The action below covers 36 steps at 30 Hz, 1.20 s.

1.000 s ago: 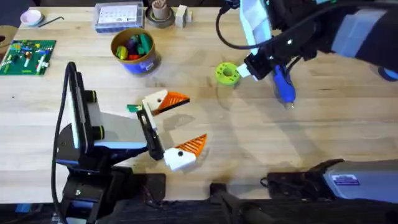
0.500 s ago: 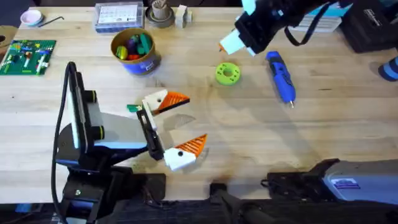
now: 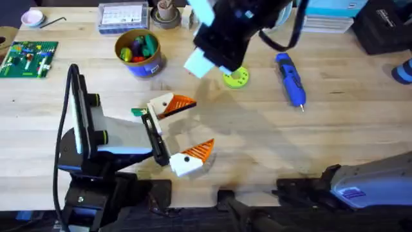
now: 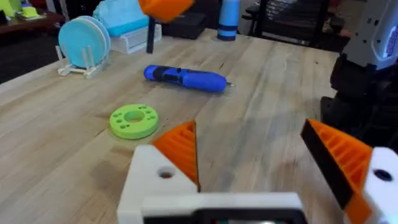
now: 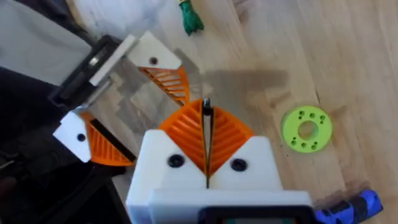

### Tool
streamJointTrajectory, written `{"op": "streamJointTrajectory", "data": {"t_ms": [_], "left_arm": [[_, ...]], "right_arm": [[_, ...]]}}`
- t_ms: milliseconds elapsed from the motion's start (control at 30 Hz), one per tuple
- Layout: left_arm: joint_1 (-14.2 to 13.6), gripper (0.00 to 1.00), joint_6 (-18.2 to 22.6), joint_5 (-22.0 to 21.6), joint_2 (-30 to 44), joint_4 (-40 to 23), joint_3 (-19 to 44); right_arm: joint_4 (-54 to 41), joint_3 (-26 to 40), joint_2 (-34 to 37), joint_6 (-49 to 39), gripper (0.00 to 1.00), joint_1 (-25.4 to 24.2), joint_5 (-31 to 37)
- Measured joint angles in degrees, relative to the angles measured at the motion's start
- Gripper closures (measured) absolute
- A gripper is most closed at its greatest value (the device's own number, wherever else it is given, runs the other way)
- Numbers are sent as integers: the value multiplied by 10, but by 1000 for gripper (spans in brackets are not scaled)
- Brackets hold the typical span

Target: Pick up the gripper from the table and insert it into the empty holder that is missing its gripper. Then pick up a screw, insert it into the mounting hole, and use the screwdriver to tighten it. Finally, clean up the table by picking up the vegetable and placing it into the bucket.

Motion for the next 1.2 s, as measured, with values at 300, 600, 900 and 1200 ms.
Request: {"op": "streamJointTrajectory", "data": {"t_ms": [300, 600, 900, 1200], "left_arm": [[0, 7, 0, 0, 0, 0, 0], [0, 8, 0, 0, 0, 0, 0], [0, 8, 0, 0, 0, 0, 0], [0, 7, 0, 0, 0, 0, 0]], "right_arm": [[-13, 30, 47, 4, 995, 64, 7], [-10, 33, 54, 4, 995, 93, 18], [2, 35, 73, 4, 995, 99, 3], [1, 35, 89, 4, 995, 99, -5]]}}
